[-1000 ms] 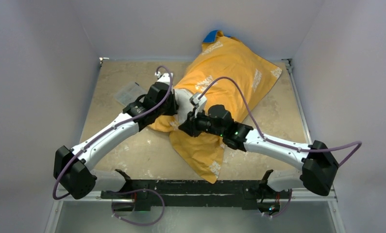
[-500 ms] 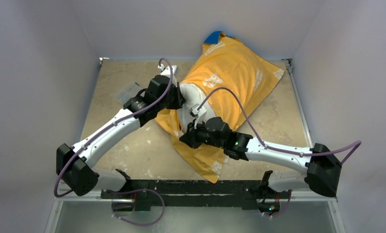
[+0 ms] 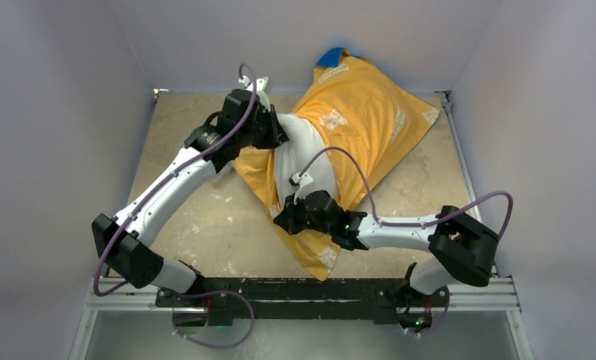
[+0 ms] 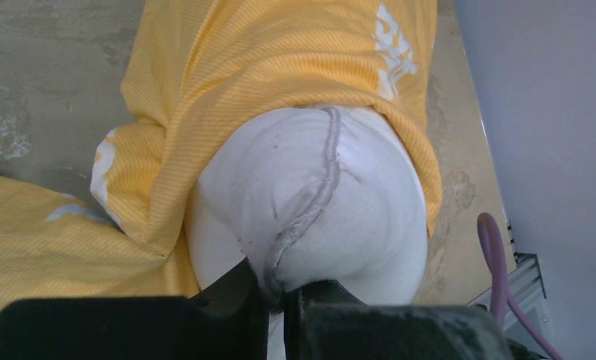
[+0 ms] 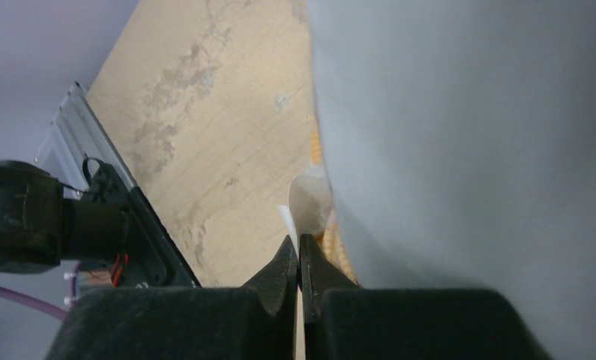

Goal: Remove the pillowcase from the pillow

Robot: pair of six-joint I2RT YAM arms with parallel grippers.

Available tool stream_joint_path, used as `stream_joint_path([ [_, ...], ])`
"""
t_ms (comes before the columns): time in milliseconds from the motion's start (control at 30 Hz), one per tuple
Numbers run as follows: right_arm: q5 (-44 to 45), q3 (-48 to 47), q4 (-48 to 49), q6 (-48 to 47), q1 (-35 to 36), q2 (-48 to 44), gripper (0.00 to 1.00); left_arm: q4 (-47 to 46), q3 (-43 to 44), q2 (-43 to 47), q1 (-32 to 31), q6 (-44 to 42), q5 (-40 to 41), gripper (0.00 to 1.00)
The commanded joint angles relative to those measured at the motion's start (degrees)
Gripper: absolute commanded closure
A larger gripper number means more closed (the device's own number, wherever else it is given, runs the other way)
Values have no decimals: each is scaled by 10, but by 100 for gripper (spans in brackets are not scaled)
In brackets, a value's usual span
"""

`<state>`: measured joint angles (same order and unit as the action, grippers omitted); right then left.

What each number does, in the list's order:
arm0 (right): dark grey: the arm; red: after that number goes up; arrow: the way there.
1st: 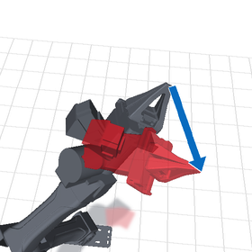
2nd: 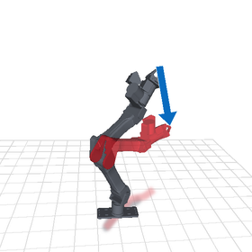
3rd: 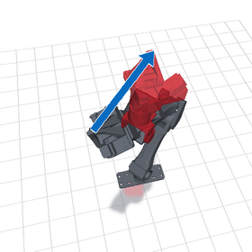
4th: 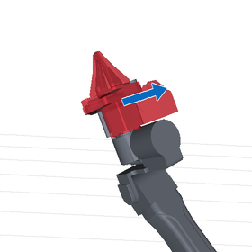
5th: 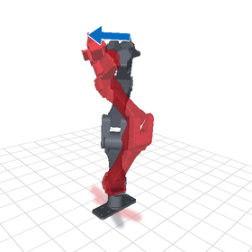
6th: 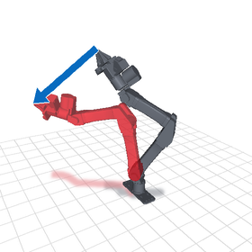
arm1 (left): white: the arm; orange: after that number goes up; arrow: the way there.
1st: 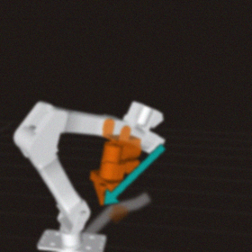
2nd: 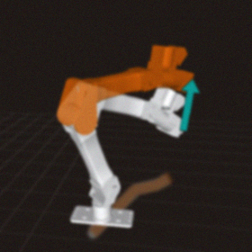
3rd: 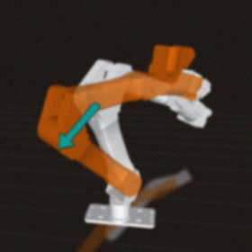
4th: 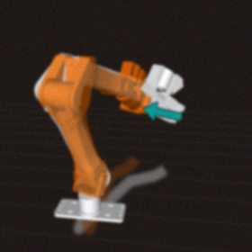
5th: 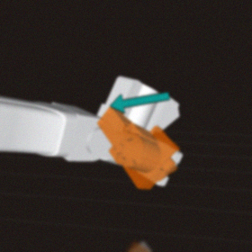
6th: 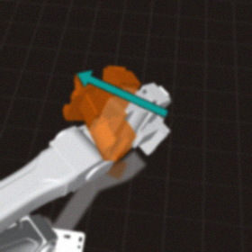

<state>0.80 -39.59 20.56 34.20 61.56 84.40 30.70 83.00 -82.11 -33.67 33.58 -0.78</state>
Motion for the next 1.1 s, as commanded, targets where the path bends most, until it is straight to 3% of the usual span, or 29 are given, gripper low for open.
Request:
stream_joint_path([
  [0,-35,35,-25,75,28,31,100,-147,130,5,45,27,-24,100],
  [233,-29,63,10,100,34,29,100,-124,176,-14,131,25,-36,100],
  [467,-25,77,35,110,36,20,100,-109,143,-23,204,21,-35,99],
  [567,-18,65,47,108,36,11,100,-91,113,-20,206,15,-53,79],
  [667,-10,44,58,103,36,7,100,-120,20,29,206,31,-72,52],
  [767,-10,28,73,102,36,7,100,-129,-71,106,205,32,-59,32],
  [1067,-14,-14,97,81,36,39,100,-76,-323,312,204,72,-108,22],
])
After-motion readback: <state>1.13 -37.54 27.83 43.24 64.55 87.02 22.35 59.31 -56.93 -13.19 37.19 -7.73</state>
